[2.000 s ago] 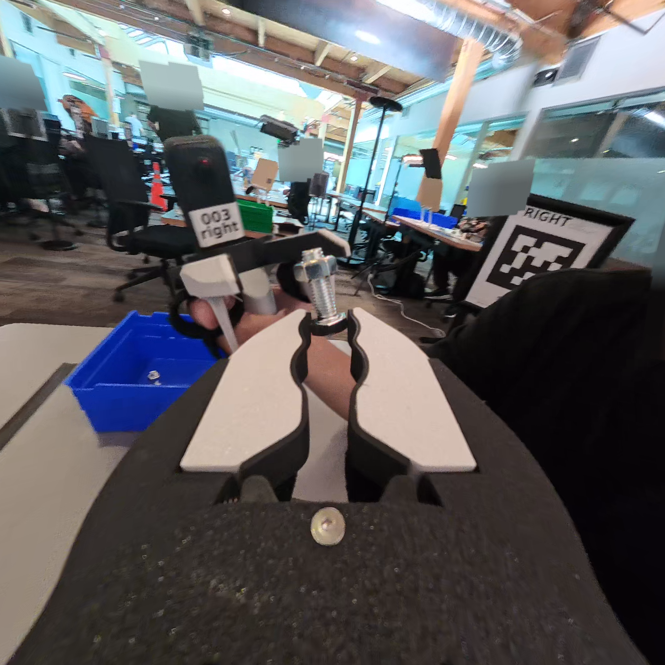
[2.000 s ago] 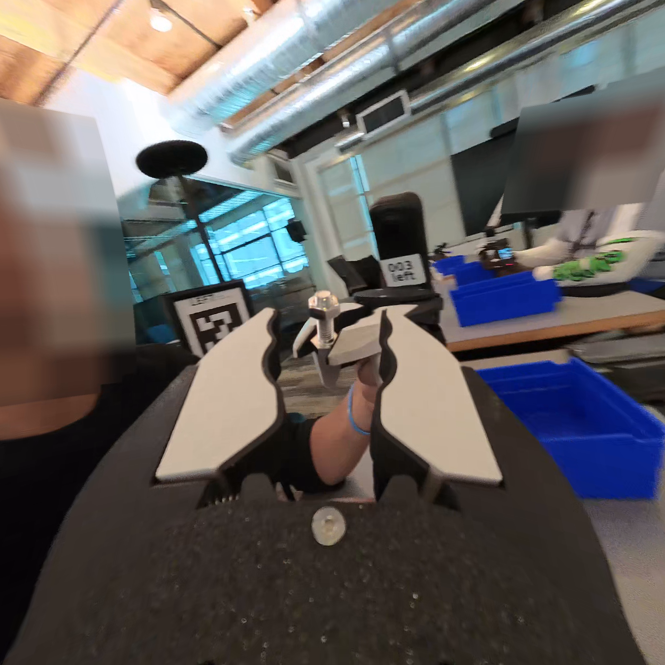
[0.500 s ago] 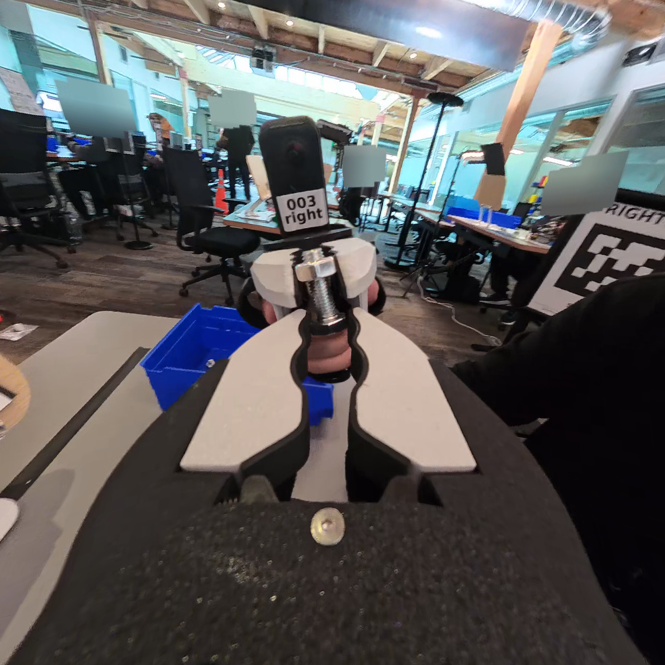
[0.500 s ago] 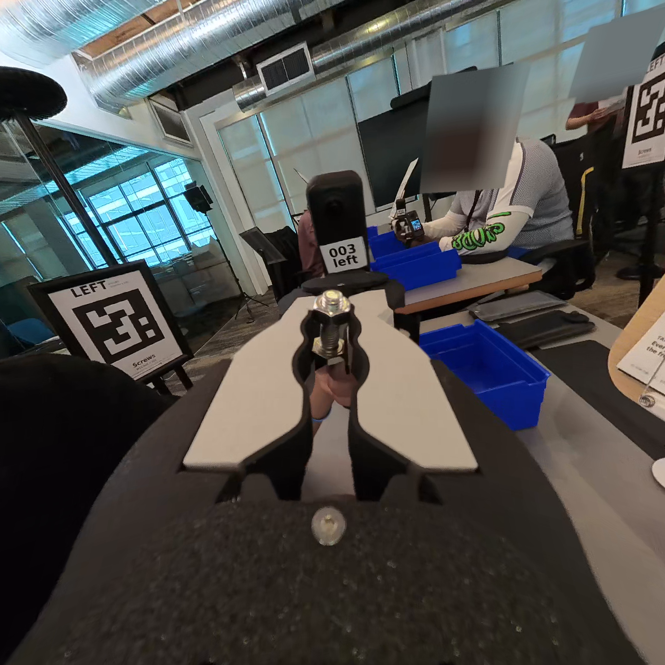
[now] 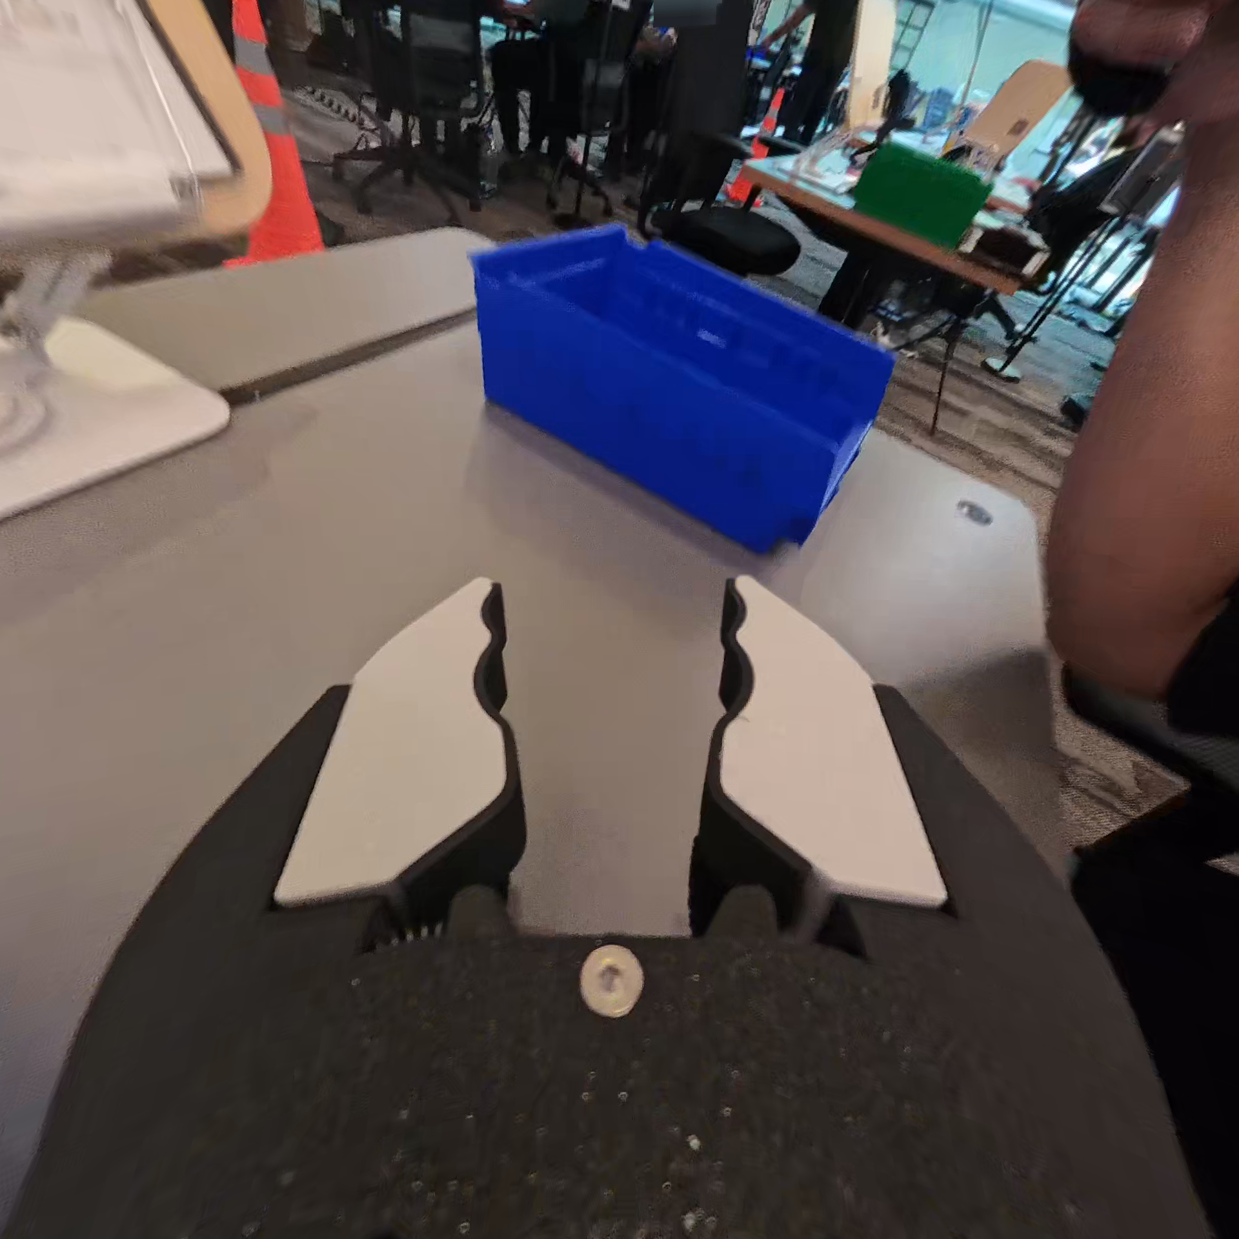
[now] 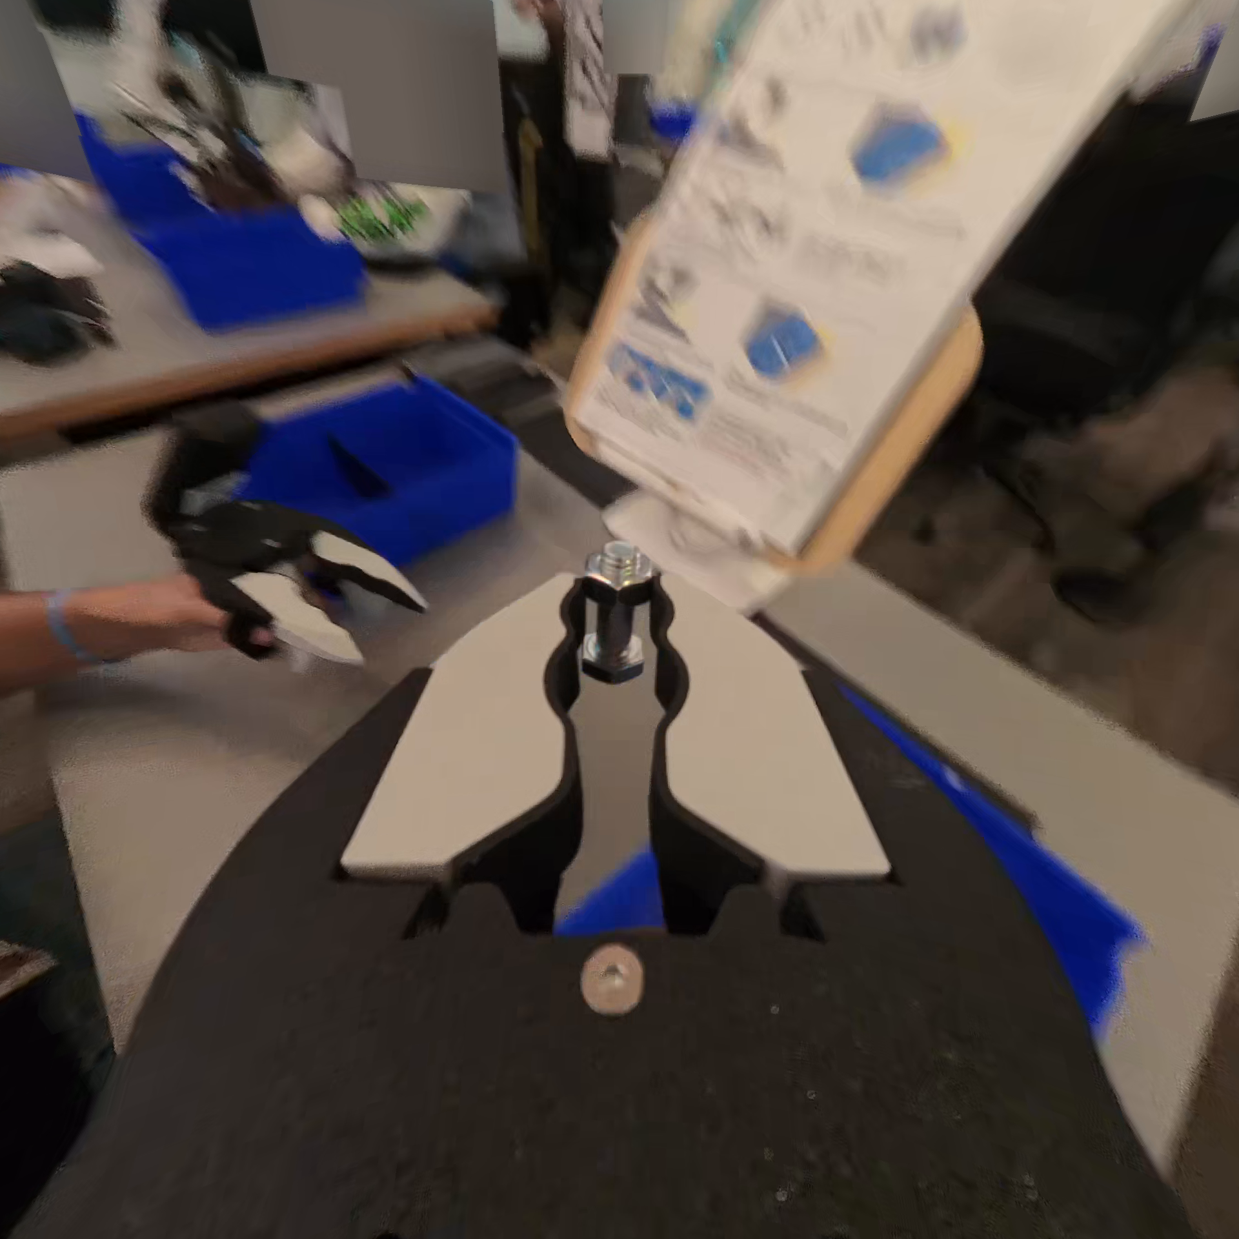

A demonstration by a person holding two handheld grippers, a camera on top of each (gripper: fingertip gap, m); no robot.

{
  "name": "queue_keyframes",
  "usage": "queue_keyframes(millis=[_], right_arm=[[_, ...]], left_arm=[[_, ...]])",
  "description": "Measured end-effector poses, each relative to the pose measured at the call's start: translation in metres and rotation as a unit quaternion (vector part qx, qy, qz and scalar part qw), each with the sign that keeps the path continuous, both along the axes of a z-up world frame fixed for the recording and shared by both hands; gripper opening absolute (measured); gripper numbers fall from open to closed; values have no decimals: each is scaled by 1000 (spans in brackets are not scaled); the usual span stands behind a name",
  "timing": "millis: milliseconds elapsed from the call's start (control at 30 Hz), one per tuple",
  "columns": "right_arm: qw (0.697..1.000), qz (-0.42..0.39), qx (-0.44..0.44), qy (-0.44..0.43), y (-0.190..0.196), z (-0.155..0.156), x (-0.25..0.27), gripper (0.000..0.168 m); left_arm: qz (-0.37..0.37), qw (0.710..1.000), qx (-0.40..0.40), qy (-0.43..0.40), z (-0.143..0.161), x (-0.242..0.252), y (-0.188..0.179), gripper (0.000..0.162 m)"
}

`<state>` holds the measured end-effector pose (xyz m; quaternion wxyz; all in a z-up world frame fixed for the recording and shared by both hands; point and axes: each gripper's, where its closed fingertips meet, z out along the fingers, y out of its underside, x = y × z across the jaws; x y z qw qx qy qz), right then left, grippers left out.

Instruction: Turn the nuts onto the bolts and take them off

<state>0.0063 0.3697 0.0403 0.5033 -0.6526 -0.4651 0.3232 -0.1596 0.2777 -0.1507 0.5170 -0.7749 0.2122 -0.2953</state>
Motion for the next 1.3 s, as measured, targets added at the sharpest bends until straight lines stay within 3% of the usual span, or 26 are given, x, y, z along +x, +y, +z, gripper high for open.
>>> queue_keyframes(millis=[100,200,267,367,467,667,767,833,933,1033,1100,1167,1233,1300], right_arm=[[980,-100,-102,-136,49,-88,46,18],[942,-191,-152,-230,95,-179,78,18],[920,-198,-212,-264,102,-233,81,18],[888,-216,-251,-320,111,-285,87,18],[858,-248,-254,-371,125,-309,102,18],[860,-244,-266,-361,133,-315,100,18],[871,-242,-258,-342,133,-303,103,37],[902,-250,-222,-274,132,-266,102,37],[959,-226,-128,-111,106,-179,84,38],[989,-88,-93,70,22,-115,28,42],[984,9,-106,142,-47,-114,-8,44],[977,48,-103,180,-97,-137,-31,43],[981,70,-61,168,-124,-160,-48,48],[991,51,-33,118,-124,-181,-54,43]], left_arm=[[-4,1000,2,1,-37,1,-16,61],[-7,1000,14,9,-49,1,-19,60],[-11,1000,18,15,-51,2,-19,60],[-15,1000,12,21,-57,3,-18,59],[-19,1000,6,8,-58,4,-20,59],[-15,1000,14,17,-52,-2,-20,59],[-17,1000,11,13,-51,-3,-22,59],[-20,1000,8,12,-51,-2,-23,59],[-23,999,17,29,-51,0,-26,59],[-24,998,31,54,-51,3,-27,59],[-23,997,37,68,-52,5,-28,59],[-24,996,37,77,-55,7,-29,59],[-30,996,33,79,-54,10,-32,59],[-39,996,38,74,-47,15,-38,58]])
